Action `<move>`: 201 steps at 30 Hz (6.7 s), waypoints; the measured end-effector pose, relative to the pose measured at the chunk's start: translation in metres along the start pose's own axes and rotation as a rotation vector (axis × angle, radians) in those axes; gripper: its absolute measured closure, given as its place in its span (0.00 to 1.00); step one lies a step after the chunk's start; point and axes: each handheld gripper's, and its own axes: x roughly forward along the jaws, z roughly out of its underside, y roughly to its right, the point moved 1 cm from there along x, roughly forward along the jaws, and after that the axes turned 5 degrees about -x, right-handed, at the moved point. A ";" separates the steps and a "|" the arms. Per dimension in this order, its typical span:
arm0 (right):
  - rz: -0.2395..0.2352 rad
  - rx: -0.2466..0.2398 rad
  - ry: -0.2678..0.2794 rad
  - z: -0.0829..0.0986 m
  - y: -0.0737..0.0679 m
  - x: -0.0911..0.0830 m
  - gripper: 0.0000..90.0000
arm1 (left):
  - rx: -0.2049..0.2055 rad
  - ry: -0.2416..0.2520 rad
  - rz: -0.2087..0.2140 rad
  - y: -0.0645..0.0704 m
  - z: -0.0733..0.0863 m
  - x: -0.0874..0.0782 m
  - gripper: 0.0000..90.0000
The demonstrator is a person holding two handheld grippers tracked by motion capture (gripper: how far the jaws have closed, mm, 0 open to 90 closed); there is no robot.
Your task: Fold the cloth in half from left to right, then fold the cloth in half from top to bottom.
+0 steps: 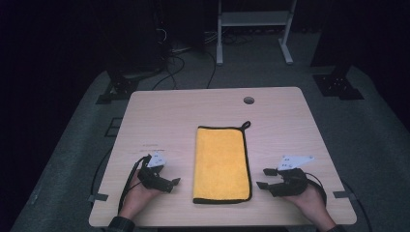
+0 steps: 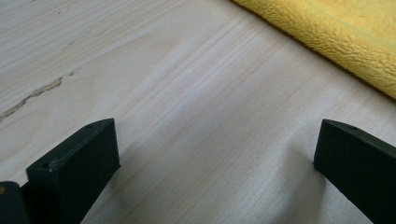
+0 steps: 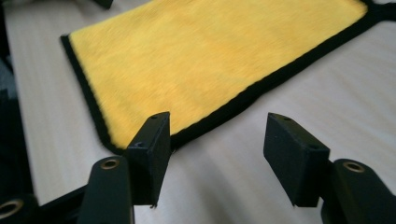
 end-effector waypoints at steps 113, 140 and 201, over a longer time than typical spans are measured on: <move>0.044 -0.018 0.121 -0.115 0.117 0.096 0.87 | 0.106 0.160 0.115 -0.028 -0.166 0.037 0.91; -0.066 -0.103 0.091 -0.070 0.047 0.069 0.86 | 0.065 0.129 0.261 0.024 -0.088 0.002 0.91; -0.167 -0.216 -0.079 -0.028 0.001 0.068 0.91 | 0.140 -0.018 0.312 0.072 -0.047 0.023 0.88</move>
